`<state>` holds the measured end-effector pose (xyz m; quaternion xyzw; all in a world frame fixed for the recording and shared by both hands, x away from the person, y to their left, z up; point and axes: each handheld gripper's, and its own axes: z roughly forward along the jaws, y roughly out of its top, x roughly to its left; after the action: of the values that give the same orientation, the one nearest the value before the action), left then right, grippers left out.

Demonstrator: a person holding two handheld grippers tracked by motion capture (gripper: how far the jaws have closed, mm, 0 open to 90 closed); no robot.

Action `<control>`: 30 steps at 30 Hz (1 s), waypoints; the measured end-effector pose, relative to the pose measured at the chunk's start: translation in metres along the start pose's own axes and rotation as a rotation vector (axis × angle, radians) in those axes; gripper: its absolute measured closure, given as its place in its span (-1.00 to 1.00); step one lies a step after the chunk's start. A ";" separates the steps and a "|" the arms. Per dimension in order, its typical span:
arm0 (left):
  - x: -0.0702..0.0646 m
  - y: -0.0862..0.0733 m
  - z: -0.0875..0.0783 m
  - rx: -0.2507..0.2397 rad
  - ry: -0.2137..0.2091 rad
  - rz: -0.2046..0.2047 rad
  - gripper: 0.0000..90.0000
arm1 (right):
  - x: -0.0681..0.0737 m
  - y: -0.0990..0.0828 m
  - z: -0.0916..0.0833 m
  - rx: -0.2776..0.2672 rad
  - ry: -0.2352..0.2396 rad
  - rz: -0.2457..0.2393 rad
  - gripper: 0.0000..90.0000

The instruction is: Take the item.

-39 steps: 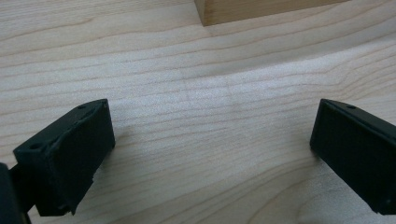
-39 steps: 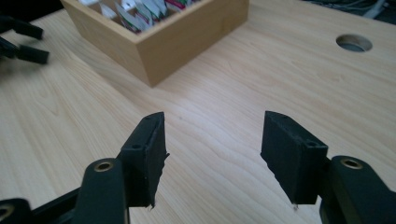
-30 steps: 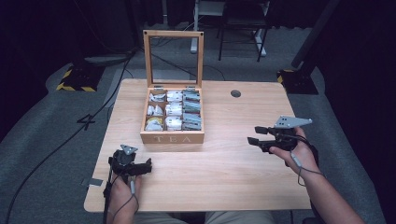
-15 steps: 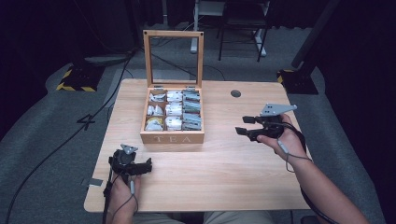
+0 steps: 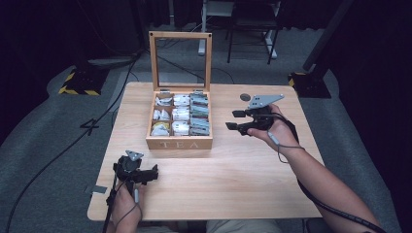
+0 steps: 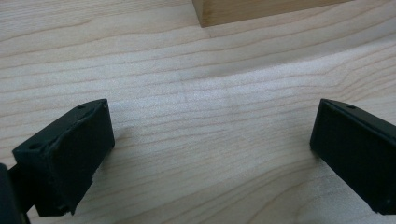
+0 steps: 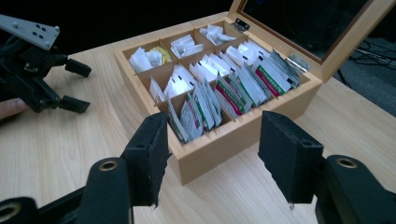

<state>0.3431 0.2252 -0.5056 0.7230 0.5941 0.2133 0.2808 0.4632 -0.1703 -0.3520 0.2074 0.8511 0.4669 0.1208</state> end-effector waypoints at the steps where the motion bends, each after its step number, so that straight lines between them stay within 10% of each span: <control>1: 0.000 0.000 0.000 0.000 0.000 0.001 -1.00 | -0.001 0.003 0.006 -0.003 -0.002 -0.009 -0.04; 30: -0.002 0.004 0.003 0.001 0.000 0.006 -1.00 | -0.030 0.029 0.078 0.058 -0.057 0.063 0.04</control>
<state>0.3474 0.2222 -0.5054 0.7248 0.5922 0.2137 0.2798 0.5276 -0.1126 -0.3688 0.2506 0.8535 0.4397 0.1241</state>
